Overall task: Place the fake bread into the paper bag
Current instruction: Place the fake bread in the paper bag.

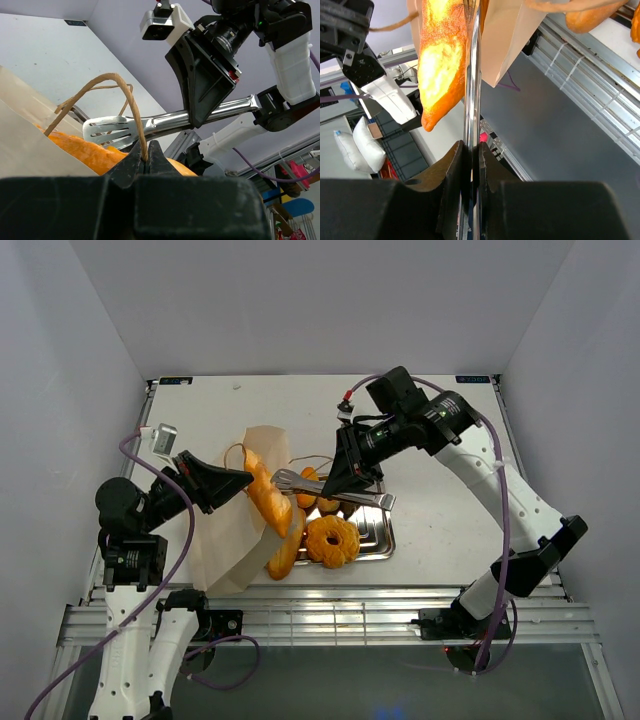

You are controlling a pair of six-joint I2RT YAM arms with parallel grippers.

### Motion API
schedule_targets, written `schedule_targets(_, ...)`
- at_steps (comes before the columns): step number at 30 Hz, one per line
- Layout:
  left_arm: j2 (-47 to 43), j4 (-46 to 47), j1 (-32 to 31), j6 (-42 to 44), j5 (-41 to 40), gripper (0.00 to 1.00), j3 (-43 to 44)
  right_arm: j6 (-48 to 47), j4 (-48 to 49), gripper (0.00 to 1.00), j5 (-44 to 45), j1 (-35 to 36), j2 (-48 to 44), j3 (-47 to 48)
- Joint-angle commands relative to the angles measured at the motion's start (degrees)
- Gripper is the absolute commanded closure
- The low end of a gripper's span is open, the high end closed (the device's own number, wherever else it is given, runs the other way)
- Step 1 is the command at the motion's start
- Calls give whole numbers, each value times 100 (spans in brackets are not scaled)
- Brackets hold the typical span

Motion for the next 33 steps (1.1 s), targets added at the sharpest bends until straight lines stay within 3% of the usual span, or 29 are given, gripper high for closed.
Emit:
schedule_targets(1, 2, 197, -36, -99, 203, 100, 148, -210, 29, 92, -69, -23, 170, 459)
schedule_targets(7, 37, 259, -98, -143, 274, 100, 183, -535, -384, 92, -157, -233, 680, 1171)
schedule_targets(14, 45, 329, -107, -178, 309, 100, 174, -614, -148, 92, -385, -357, 629, 874)
schedule_targets(33, 98, 531, -116, -275, 361, 100, 121, -755, -85, 68, -781, -366, 558, 662)
